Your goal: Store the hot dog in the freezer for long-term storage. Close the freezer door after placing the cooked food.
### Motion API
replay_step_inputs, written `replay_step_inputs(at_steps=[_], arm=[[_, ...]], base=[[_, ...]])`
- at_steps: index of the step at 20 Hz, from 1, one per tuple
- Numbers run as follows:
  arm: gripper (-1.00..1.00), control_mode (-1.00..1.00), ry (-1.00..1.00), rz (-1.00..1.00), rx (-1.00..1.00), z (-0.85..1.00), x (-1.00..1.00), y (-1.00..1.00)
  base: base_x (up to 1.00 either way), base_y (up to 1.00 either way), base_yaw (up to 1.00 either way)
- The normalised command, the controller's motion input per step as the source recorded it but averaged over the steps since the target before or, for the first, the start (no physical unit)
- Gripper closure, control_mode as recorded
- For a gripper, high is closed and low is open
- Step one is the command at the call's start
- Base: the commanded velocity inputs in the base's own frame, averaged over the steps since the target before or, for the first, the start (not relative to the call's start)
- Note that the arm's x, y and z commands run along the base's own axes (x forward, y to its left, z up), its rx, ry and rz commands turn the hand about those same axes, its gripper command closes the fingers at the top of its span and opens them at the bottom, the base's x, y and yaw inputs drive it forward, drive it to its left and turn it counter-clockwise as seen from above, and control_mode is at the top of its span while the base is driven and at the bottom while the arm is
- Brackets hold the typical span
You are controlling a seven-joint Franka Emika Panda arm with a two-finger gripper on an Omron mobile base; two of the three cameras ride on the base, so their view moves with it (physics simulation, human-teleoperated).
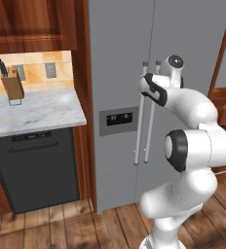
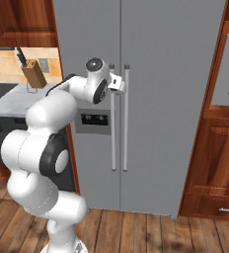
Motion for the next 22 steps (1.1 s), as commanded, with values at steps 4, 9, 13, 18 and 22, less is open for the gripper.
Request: replay_step_inputs(at_steps=[4,9,13,18,22], arm=[[-1.0,-1.0,0.06,0.15,0.2,0.03,-0.05,-0.03],[-1.0,-1.0,0.04,0.05,0.06,-0.04,-0.04,0.11],[-1.0,-1.0,0.02,0.0,0.0,-0.01,0.02,0.09],[-1.0,-1.0,0.01,-0.01,-0.05,-0.14,0.26,0.13],[-1.0,-1.0,-0.05,0.0,-0.07,-0.18,0.6,0.04]], base=[[0.0,0.0,0.0],[0.0,0.0,0.0],[0.0,0.0,0.0],[0.0,0.0,0.0],[0.0,0.0,0.0]])
